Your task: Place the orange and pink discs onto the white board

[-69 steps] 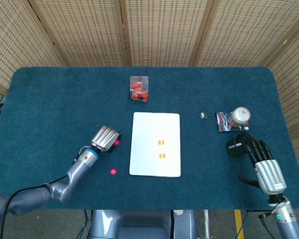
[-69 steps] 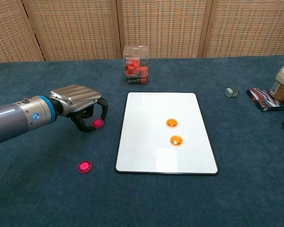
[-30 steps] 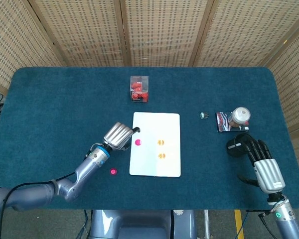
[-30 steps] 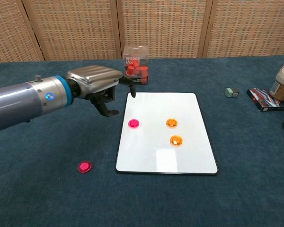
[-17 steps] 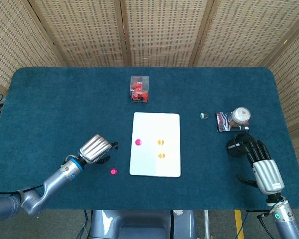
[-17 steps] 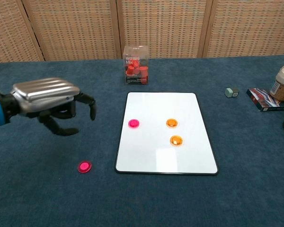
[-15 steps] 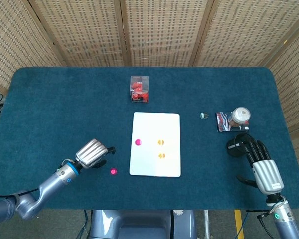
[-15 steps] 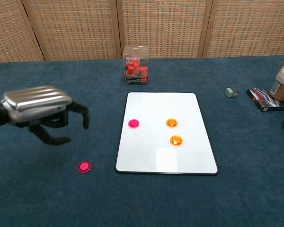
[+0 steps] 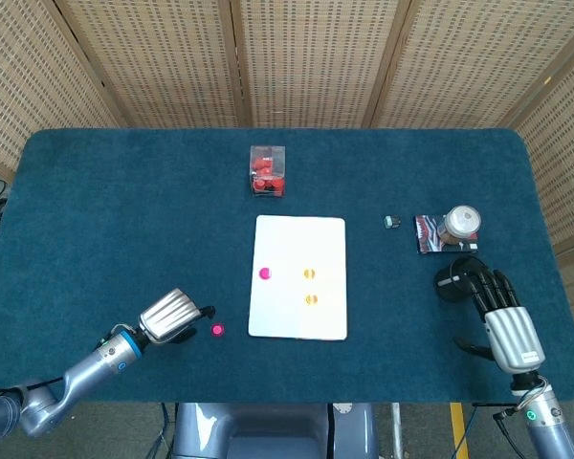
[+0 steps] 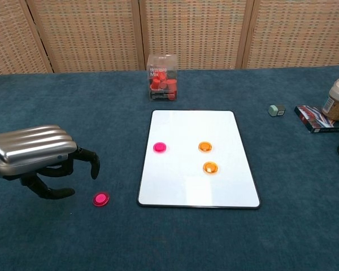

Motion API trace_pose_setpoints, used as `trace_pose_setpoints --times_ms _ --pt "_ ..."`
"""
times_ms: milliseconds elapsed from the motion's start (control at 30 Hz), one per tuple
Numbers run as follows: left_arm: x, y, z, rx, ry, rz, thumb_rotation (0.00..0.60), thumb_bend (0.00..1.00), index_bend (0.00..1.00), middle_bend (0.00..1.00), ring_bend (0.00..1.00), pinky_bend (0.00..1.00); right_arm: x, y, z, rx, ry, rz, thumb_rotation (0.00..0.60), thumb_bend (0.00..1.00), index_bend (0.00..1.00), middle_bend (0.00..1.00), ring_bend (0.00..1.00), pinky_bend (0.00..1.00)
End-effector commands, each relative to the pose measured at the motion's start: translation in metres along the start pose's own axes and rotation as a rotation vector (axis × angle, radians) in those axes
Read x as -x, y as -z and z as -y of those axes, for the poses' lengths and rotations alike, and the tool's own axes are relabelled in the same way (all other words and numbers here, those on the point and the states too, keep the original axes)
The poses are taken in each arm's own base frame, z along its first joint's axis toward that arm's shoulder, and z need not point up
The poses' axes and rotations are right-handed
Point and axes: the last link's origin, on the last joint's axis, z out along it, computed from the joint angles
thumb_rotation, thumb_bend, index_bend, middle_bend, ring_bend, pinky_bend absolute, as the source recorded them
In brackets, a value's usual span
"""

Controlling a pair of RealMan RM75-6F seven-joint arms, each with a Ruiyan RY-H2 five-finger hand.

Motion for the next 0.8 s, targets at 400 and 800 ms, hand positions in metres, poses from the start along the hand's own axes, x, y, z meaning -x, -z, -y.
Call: trace_pose_setpoints --times_ms 400,800 --pt "0.012 -0.012 -0.011 0.028 -0.016 0.006 0.6 0.34 0.32 1.0 1.0 0.88 0.0 0.0 -0.001 0.003 0.0 -0.001 0.6 0.0 0.0 0.0 0.0 0.0" --pt "0.017 -0.016 -0.017 0.045 -0.024 0.015 0.6 0.34 0.31 1.0 1.0 0.88 -0.001 0.0 -0.001 0.004 0.0 -0.001 0.6 0.0 0.0 0.0 0.0 0.0"
